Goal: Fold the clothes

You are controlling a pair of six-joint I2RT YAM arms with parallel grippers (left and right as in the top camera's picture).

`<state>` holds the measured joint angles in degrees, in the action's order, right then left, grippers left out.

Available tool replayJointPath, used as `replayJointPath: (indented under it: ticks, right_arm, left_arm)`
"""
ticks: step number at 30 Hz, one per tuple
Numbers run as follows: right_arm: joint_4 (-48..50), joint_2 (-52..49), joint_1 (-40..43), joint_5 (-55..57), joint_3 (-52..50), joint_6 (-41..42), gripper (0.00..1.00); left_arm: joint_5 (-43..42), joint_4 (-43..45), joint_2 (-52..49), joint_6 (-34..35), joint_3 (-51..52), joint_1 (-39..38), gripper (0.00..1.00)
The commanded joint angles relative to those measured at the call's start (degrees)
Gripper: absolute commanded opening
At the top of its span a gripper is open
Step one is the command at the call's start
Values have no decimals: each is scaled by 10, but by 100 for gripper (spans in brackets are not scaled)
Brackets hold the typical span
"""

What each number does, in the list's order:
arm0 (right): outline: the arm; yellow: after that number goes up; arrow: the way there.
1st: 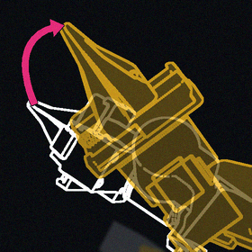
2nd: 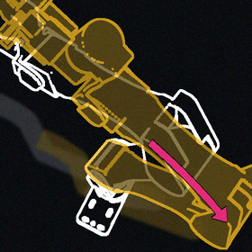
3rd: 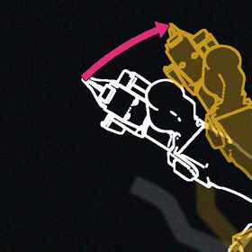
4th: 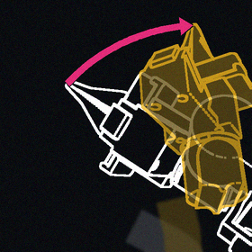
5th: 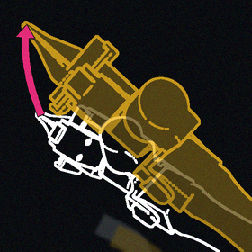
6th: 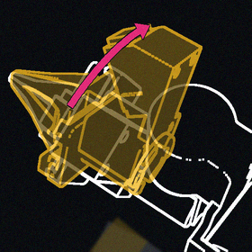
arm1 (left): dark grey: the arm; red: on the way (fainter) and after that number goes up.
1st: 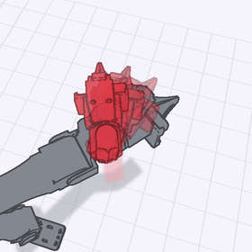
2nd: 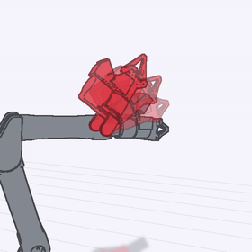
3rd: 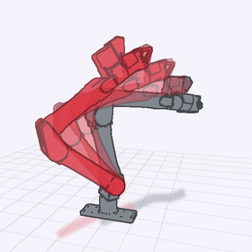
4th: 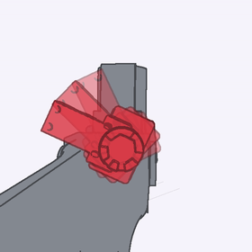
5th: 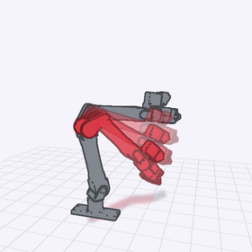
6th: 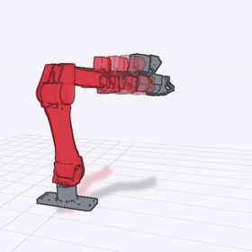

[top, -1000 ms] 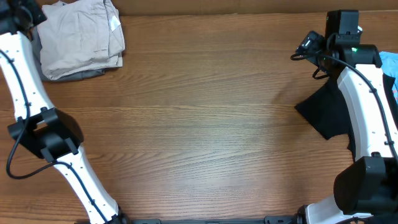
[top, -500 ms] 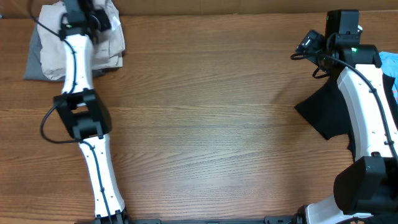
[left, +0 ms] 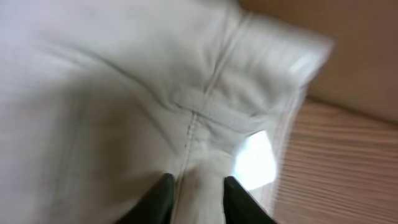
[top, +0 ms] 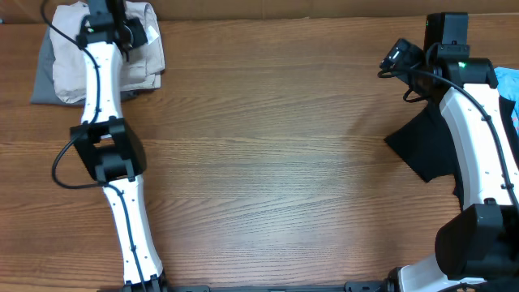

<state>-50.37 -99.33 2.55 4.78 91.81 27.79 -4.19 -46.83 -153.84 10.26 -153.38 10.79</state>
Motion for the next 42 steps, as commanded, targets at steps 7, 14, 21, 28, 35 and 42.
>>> replayJointPath:
  ticks: [7, 14, 21, 28, 35, 42]
  right_arm:
    - [-32, 94, 1, -34, 10, -2, 100]
    - [-164, 215, -1, -34, 6, -2, 100]
    - [-254, 301, -25, -44, -49, -1, 100]
    - [-379, 305, -26, -155, -52, -1, 100]
    - [-385, 304, -26, -160, -52, -2, 100]
    - [-407, 304, -26, -143, -52, -8, 100]
  left_arm:
    - [12, -111, 219, 1, -37, 8, 92]
    - [-8, -201, 249, 1, -37, 8, 100]
    - [-10, -284, 247, 5, -33, 8, 100]
    - [-9, -284, 247, 5, -33, 8, 100]
    - [-9, -284, 247, 5, -33, 8, 100]
    - [-9, -284, 247, 5, -33, 8, 100]
